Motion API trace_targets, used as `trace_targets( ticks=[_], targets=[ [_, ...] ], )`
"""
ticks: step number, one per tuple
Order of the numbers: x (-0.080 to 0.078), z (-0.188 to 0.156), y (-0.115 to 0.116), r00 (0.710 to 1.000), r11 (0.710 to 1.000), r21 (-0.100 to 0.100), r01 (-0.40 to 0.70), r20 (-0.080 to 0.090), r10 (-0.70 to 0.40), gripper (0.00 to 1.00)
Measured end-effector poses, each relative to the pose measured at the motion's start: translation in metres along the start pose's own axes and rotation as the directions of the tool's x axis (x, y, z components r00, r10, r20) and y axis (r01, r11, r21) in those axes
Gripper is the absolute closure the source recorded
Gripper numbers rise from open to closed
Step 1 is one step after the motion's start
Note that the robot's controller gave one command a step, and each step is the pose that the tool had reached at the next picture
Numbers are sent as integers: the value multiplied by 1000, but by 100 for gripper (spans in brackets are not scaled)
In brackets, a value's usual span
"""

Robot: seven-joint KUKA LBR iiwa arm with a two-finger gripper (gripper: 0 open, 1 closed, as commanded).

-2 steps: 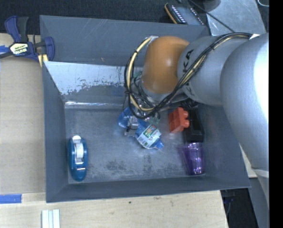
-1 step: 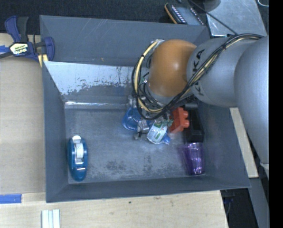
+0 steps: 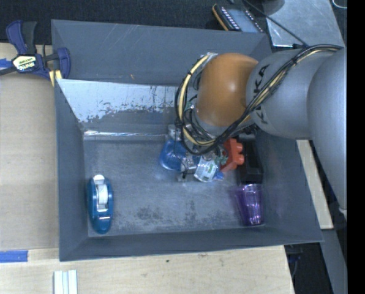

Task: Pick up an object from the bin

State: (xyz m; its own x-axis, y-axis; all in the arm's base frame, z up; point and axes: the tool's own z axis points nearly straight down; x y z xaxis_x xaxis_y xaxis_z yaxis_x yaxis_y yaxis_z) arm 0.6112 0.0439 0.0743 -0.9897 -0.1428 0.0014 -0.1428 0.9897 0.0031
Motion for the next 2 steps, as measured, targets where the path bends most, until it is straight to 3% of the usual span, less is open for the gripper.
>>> trace_targets(
  ticks=[1,2],
  targets=[
    [16,-15,-32,956,956,0,-292,-7,292,0],
    [4,-2,-52,925,925,-15,379,-11,-379,100]
  ],
)
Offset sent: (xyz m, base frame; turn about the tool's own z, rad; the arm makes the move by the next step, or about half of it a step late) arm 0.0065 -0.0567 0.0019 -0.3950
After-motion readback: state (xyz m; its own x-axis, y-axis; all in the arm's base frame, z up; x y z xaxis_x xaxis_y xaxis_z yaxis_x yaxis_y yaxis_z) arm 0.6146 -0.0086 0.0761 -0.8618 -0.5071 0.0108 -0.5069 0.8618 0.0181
